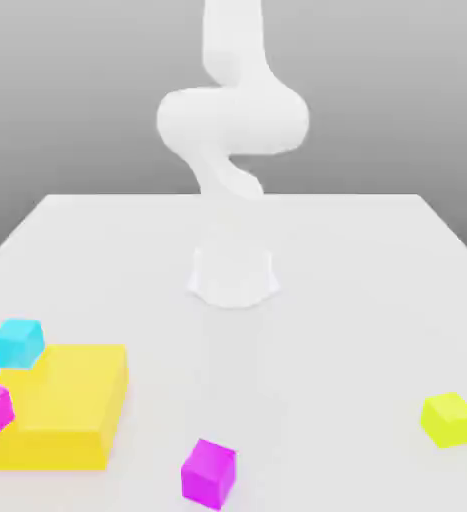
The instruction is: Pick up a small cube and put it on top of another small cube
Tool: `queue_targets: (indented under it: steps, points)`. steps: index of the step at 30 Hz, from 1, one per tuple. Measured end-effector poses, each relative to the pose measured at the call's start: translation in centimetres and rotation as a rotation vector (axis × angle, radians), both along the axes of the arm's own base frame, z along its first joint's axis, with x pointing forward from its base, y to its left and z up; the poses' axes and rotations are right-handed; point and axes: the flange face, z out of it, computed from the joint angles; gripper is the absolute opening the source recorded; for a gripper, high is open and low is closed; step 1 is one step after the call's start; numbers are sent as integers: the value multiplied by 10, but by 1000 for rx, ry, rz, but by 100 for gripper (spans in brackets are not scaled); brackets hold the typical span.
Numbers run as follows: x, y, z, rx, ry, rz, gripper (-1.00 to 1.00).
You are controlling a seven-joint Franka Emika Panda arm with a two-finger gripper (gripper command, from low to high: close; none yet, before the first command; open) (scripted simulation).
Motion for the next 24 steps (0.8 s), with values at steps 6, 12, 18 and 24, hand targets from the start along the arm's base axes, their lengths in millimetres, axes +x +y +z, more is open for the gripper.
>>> queue_targets:
  steps: [6,12,18,24]
  points:
    - [60,65,-103,-20,169,42,0]
    - [83,131,-215,-44,329,95,0]
    - [67,199,-330,-71,490,166,0]
    - [21,248,-439,-90,654,221,0]
